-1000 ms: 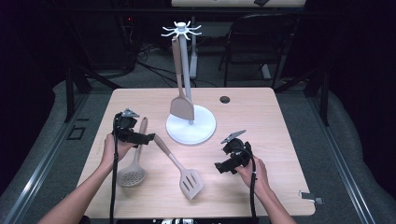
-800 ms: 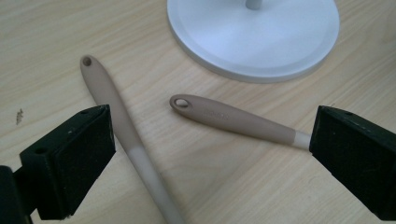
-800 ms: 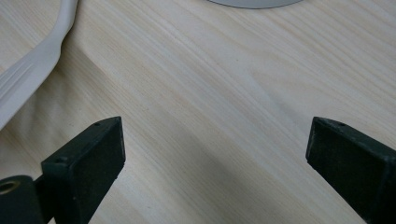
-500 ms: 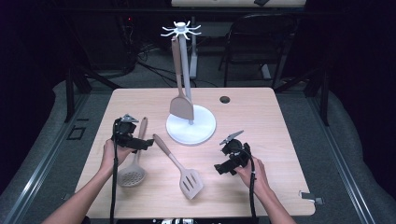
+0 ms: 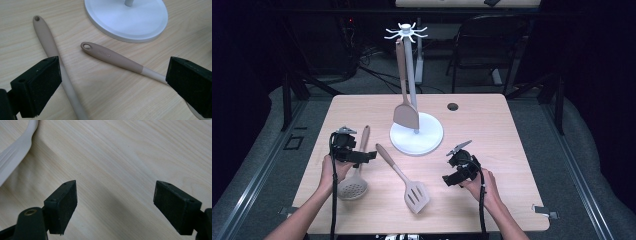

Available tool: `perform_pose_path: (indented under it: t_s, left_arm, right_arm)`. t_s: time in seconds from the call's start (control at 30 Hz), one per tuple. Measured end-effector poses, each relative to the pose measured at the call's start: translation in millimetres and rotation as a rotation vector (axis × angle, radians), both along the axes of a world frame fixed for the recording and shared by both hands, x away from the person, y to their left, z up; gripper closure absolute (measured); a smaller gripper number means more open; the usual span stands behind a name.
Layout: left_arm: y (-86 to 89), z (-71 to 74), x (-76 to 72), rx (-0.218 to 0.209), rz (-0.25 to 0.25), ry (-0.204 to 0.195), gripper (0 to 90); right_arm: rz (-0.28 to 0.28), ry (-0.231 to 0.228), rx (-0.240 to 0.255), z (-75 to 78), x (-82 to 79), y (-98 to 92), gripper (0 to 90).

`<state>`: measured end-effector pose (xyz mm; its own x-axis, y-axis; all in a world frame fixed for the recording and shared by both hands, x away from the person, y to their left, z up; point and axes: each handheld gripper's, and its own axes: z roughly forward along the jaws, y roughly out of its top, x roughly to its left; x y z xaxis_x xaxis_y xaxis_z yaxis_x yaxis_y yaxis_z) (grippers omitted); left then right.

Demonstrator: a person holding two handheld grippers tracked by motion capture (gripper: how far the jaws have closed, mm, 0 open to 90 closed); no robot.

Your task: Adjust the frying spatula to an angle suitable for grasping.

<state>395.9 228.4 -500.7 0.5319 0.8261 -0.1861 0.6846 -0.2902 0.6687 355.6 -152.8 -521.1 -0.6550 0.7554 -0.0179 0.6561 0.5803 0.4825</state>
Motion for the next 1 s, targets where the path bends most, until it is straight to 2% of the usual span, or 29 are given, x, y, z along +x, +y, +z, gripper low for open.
perform_pose_path:
  t_s: [0.1,0.17,0.2,0.23,0.27,0.3,0.33,0.37,0.4,0.43,0.47,0.5,0.53,0.6,0.63,0.67,0.7,0.73,0.77,0.8,0.87,0.9,1.0]
  left_arm:
    - [-0.3,-1.5,-0.4,-0.004,0.005,0.002,0.2]
    - [0.1,-2.8,0.3,-0.009,0.006,0.009,0.2]
    - [0.3,-3.3,0.8,-0.009,0.006,0.012,0.1]
    - [0.5,-3.4,1.1,-0.009,0.007,0.015,0.1]
    - [0.5,-3.6,1.3,-0.012,0.01,0.014,0.1]
    - [0.7,-3.6,1.5,-0.012,0.011,0.014,0.1]
    - [0.8,-3.6,1.6,-0.011,0.011,0.014,0.1]
    - [0.9,-3.7,1.7,-0.012,0.013,0.015,0.1]
    - [1.0,-3.9,1.9,-0.013,0.012,0.016,0.1]
    - [1.2,-4.0,2.1,-0.011,0.01,0.019,0.1]
    - [1.3,-4.3,2.2,-0.015,0.011,0.021,0.1]
    - [1.3,-4.3,2.2,-0.017,0.01,0.022,0.1]
    - [1.1,-4.4,2.2,-0.014,0.01,0.021,0.1]
    - [0.6,-4.7,2.2,-0.011,0.011,0.019,0.1]
    - [0.4,-4.8,2.2,-0.01,0.01,0.02,0.1]
    - [0.1,-5.0,2.1,-0.008,0.011,0.021,0.1]
    - [-0.1,-5.2,2.2,-0.006,0.008,0.02,0.1]
    - [-0.3,-5.4,2.5,0.0,0.003,0.023,0.1]
    - [-0.3,-5.4,2.5,0.0,0.003,0.023,0.1]
    - [-0.2,-5.6,2.6,-0.004,-0.001,0.023,0.1]
    - [-0.1,-5.6,2.6,-0.006,-0.001,0.022,0.1]
    - [0.0,-5.7,2.5,-0.008,0.0,0.024,0.1]
    - [0.5,-6.2,2.6,-0.008,0.001,0.027,0.1]
  right_arm:
    - [0.016,0.006,-0.005,1.1,-0.9,1.2,18.8]
    - [0.014,0.003,0.012,2.1,-2.2,3.1,19.7]
    - [0.005,-0.009,0.038,3.0,-4.4,7.1,31.8]
    - [0.005,-0.009,0.038,3.0,-4.4,7.1,31.8]
    - [0.019,-0.009,0.032,4.7,-5.1,8.6,35.5]
    - [0.022,-0.024,0.047,7.9,-7.8,11.8,48.5]
    - [0.029,-0.026,0.052,9.3,-8.9,13.8,54.6]
    - [0.029,-0.026,0.052,9.3,-8.9,13.8,54.6]
    - [0.033,-0.029,0.058,10.4,-10.4,16.1,63.4]
    - [0.049,-0.022,0.065,12.2,-11.9,18.1,71.1]
    - [0.058,-0.025,0.099,12.4,-13.6,20.5,75.7]
    - [0.093,-0.038,0.104,16.5,-17.4,25.5,83.6]
    - [0.093,-0.038,0.104,16.5,-17.4,25.5,83.6]
    - [0.142,-0.047,0.134,21.5,-25.0,37.3,87.8]
    - [0.142,-0.047,0.134,21.5,-25.0,37.3,87.8]
    - [0.18,-0.044,0.135,24.6,-31.9,48.1,88.6]
    - [0.18,-0.044,0.135,24.6,-31.9,48.1,88.6]
    - [0.217,-0.048,0.128,26.2,-38.6,59.6,89.2]
    - [0.217,-0.048,0.128,26.2,-38.6,59.6,89.2]
    - [0.254,-0.049,0.131,25.5,-44.4,71.2,89.7]
    - [0.269,-0.046,0.124,25.0,-47.1,76.5,89.9]
    - [0.29,-0.042,0.106,24.4,-48.7,80.8,90.0]
    - [0.317,0.001,0.1,17.0,-51.5,90.4,90.0]
